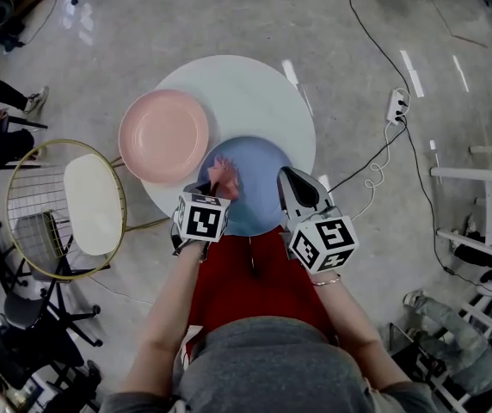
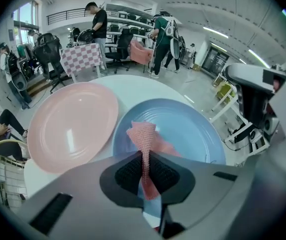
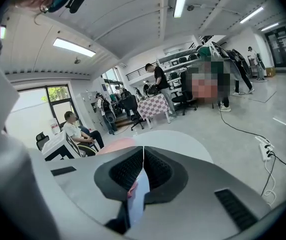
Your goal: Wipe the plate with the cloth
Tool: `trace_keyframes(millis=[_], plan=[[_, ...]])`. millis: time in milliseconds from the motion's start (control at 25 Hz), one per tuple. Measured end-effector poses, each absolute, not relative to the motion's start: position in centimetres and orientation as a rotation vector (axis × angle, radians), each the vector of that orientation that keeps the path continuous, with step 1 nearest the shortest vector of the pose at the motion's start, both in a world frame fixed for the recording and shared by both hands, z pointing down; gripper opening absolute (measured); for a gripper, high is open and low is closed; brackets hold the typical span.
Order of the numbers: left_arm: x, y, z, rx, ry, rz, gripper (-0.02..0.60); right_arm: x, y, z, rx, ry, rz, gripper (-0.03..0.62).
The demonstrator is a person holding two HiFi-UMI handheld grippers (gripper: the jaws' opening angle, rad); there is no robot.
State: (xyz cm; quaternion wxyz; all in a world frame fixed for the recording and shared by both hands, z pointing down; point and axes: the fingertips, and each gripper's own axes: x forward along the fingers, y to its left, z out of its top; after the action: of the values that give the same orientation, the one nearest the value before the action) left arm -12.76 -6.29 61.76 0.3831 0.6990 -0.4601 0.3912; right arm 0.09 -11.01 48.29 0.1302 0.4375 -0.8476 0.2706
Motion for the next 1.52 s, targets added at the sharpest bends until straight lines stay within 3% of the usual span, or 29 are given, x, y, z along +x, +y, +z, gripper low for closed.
trace_keyframes(millis=[640, 1080, 1520], plan=[[-17.0, -5.5, 58.3, 1.88, -1.253, 0.955, 0.032, 1.2, -8.7, 47.2, 1.45, -2.401, 0.76, 0.029], [-6.8, -3.8, 56.3, 2.035, -0.96, 0.795, 0.032, 8.0, -5.7, 46.9, 1.685, -2.277, 0.786, 0.029], [0.9, -0.8, 57.4, 2.038, -0.801, 0.819, 0.032, 12.3, -4.6, 47.4, 1.709, -2.258, 0.818, 0.029]])
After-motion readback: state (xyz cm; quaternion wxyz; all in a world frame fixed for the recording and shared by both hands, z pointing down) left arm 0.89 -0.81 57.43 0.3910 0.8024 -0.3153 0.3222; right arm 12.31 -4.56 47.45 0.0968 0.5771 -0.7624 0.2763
